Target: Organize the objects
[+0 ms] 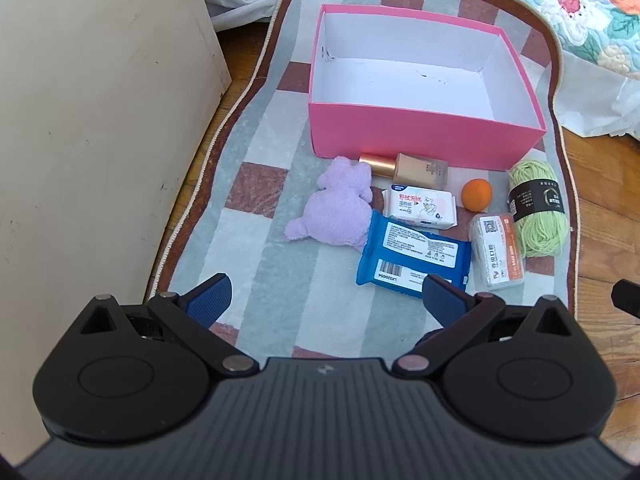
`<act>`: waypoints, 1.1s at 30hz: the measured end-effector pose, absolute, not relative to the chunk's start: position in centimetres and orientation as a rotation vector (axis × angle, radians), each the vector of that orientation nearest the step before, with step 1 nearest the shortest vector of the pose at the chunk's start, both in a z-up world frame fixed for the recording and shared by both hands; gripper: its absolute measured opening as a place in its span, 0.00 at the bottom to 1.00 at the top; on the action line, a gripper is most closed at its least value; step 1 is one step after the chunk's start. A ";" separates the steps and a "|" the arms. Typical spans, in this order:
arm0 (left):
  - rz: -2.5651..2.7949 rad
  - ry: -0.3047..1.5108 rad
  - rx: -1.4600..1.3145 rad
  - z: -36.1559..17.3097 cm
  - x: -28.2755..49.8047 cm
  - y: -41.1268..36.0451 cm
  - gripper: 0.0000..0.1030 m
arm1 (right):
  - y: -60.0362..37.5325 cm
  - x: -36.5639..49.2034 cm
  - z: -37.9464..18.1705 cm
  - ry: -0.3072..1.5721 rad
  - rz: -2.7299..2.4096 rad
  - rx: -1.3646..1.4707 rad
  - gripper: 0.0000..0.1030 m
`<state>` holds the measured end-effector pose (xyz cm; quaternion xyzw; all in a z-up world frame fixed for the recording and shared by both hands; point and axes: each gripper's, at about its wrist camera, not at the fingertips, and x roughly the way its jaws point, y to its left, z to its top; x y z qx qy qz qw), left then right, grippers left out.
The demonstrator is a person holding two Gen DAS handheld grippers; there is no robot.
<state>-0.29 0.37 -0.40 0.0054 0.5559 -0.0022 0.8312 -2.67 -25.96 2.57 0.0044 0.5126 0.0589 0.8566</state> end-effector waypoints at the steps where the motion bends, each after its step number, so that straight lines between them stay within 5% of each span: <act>1: -0.008 1.182 0.010 -0.3 -0.1 0.3 1.00 | -25.9 -2.7 2.7 1.072 0.124 0.005 0.95; 33: 0.000 1.209 0.011 -0.5 0.4 0.7 1.00 | -26.2 -2.5 2.3 1.075 0.108 0.015 0.95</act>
